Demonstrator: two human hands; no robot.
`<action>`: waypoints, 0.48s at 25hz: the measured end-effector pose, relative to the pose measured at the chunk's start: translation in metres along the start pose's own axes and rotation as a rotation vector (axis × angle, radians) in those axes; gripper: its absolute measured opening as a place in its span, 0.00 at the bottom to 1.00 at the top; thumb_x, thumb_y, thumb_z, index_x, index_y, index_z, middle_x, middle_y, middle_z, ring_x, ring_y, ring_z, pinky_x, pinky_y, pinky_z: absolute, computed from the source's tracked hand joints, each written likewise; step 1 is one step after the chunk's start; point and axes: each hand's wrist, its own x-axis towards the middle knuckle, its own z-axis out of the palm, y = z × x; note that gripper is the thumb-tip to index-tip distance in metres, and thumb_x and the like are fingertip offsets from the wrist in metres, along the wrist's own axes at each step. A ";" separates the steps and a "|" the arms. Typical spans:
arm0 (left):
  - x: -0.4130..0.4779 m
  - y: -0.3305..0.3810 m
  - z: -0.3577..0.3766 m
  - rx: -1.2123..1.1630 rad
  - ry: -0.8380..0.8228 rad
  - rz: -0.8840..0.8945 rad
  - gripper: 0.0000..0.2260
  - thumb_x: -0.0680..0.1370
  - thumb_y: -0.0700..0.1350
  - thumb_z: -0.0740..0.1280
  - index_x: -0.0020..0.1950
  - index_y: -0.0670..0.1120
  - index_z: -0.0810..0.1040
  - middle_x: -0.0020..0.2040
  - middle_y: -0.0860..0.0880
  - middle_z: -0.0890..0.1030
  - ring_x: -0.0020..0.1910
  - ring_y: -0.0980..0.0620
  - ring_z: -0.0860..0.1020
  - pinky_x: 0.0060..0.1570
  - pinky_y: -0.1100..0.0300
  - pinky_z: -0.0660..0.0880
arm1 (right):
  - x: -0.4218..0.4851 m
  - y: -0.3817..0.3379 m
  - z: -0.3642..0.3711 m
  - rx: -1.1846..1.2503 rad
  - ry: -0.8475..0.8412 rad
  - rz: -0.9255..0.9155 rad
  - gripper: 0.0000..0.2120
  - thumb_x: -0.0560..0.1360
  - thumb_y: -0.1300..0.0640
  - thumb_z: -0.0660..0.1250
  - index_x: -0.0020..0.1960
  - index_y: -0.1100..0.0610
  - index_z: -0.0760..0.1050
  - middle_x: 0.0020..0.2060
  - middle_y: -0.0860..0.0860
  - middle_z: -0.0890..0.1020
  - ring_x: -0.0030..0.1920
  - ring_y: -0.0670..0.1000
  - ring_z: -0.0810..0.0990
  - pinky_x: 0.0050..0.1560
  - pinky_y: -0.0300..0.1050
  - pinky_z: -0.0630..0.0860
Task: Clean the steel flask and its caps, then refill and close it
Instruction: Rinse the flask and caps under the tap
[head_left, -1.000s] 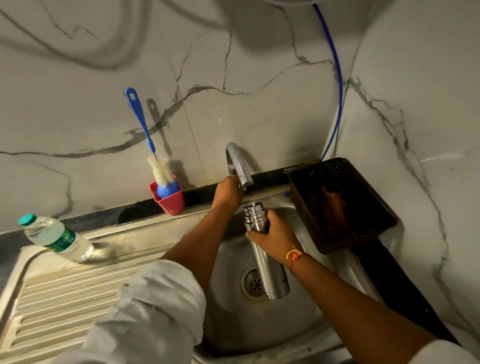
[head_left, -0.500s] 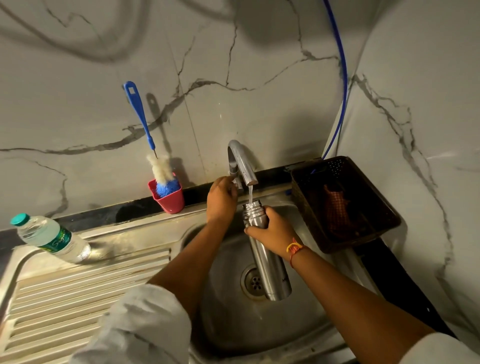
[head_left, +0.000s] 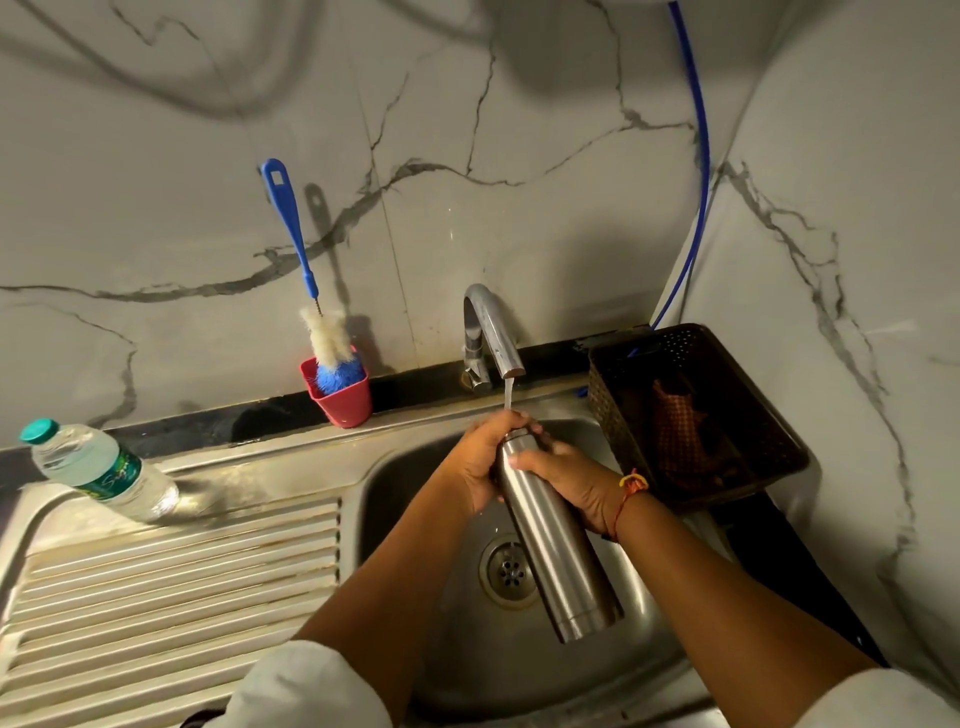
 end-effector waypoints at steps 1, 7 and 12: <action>0.003 0.003 0.005 -0.012 0.066 -0.018 0.24 0.71 0.50 0.77 0.63 0.42 0.78 0.58 0.40 0.83 0.52 0.42 0.82 0.52 0.46 0.82 | -0.001 -0.005 0.002 -0.140 0.062 -0.024 0.22 0.68 0.49 0.74 0.60 0.52 0.75 0.50 0.58 0.84 0.51 0.58 0.84 0.56 0.58 0.80; 0.009 0.007 0.029 0.002 0.372 0.017 0.10 0.82 0.50 0.67 0.61 0.48 0.78 0.56 0.42 0.82 0.52 0.43 0.82 0.57 0.44 0.80 | 0.023 0.014 0.032 -0.708 0.327 -0.007 0.31 0.63 0.51 0.76 0.63 0.53 0.69 0.52 0.56 0.76 0.51 0.57 0.77 0.51 0.54 0.77; -0.003 0.009 0.013 -0.182 0.150 0.030 0.10 0.84 0.44 0.63 0.59 0.44 0.82 0.55 0.42 0.84 0.53 0.44 0.82 0.58 0.48 0.80 | 0.025 0.021 0.021 -0.726 0.527 -0.306 0.39 0.65 0.52 0.79 0.71 0.53 0.65 0.63 0.52 0.75 0.61 0.53 0.76 0.58 0.48 0.77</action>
